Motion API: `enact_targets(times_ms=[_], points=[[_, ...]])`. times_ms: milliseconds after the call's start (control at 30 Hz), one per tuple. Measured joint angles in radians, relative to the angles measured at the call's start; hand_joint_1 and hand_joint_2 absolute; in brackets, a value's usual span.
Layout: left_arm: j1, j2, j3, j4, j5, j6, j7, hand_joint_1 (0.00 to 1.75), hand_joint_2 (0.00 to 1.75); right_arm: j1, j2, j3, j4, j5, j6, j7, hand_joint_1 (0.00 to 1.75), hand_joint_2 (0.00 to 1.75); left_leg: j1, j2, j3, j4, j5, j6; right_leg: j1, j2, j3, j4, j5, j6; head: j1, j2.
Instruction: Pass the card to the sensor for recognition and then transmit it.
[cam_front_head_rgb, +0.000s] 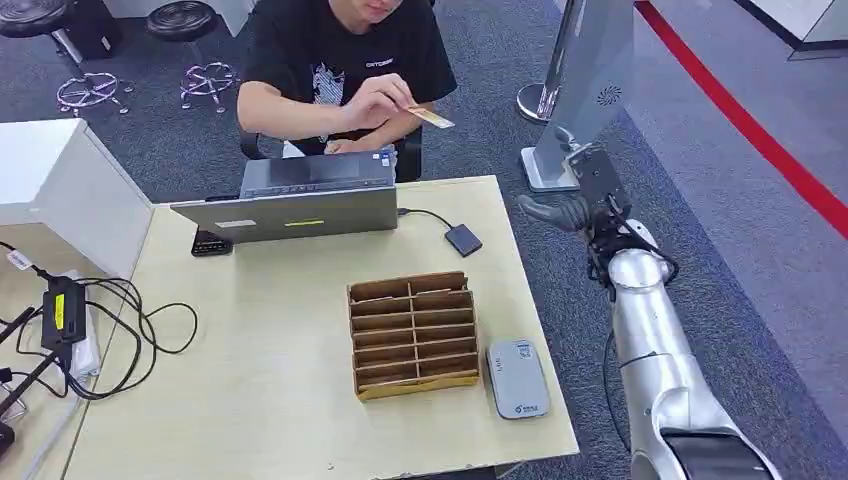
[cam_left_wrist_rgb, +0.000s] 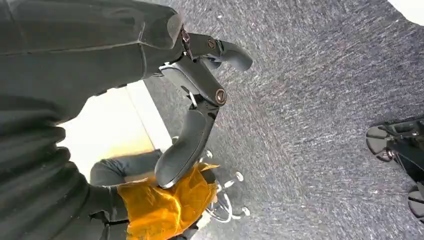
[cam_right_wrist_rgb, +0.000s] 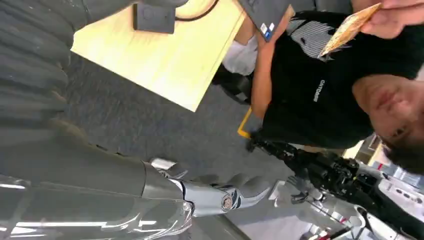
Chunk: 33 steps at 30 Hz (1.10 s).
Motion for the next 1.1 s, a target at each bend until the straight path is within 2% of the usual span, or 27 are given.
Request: enact_targets(times_ms=[800, 833, 867, 900, 1000, 1033, 1100], points=[[-0.033, -0.009, -0.07, 0.001, -0.066, -0.016, 0.018, 0.0, 1.75, -0.356, 0.074, 0.414, 0.31, 0.511, -0.399, 0.242, 0.0, 1.75, 0.0, 0.0, 0.0, 0.0, 0.001, 0.0, 0.0, 0.0, 0.0, 0.001, 0.0, 0.0, 0.0, 0.0], [-0.035, -0.009, -0.072, 0.001, -0.066, -0.017, 0.019, 0.0, 1.75, -0.37, 0.077, 0.432, 0.324, 0.535, -0.418, 0.254, 0.24, 1.75, 0.0, 0.0, 0.0, 0.0, 0.001, 0.0, 0.0, 0.0, 0.0, 0.001, 0.0, 0.0, 0.0, 0.0], [-0.036, -0.009, -0.075, 0.002, -0.068, -0.017, 0.019, 0.0, 1.75, -0.384, 0.079, 0.448, 0.336, 0.555, -0.436, 0.264, 1.66, 1.75, 0.0, 0.0, 0.0, 0.0, 0.001, 0.0, 0.0, 0.0, 0.0, 0.001, 0.0, 0.0, 0.0, 0.0], [-0.037, -0.009, -0.08, 0.003, -0.069, -0.017, 0.019, 0.0, 1.75, -0.397, 0.082, 0.463, 0.348, 0.575, -0.454, 0.273, 1.75, 1.75, 0.0, 0.0, 0.0, 0.0, 0.001, 0.0, 0.0, 0.0, 0.0, 0.001, 0.0, 0.0, 0.0, 0.0], [-0.04, -0.009, -0.091, 0.005, -0.072, -0.018, 0.02, 0.0, 1.75, -0.436, 0.091, 0.506, 0.387, 0.638, -0.511, 0.3, 1.73, 1.75, 0.0, 0.0, 0.0, 0.001, 0.001, 0.0, 0.0, 0.0, 0.0, 0.001, 0.0, 0.0, 0.0, 0.0], [-0.042, -0.009, -0.096, 0.006, -0.072, -0.018, 0.021, 0.0, 1.75, -0.45, 0.095, 0.519, 0.402, 0.658, -0.532, 0.308, 1.66, 1.75, 0.0, 0.0, 0.0, 0.001, 0.001, 0.0, 0.0, 0.0, 0.0, 0.001, 0.0, 0.0, 0.0, 0.0], [-0.045, -0.009, -0.105, 0.006, -0.073, -0.018, 0.022, 0.0, 1.75, -0.477, 0.1, 0.541, 0.424, 0.7, -0.579, 0.32, 1.75, 1.75, 0.0, 0.0, 0.0, 0.001, 0.001, 0.0, 0.0, 0.0, 0.0, 0.001, 0.0, 0.0, 0.0, 0.0]])
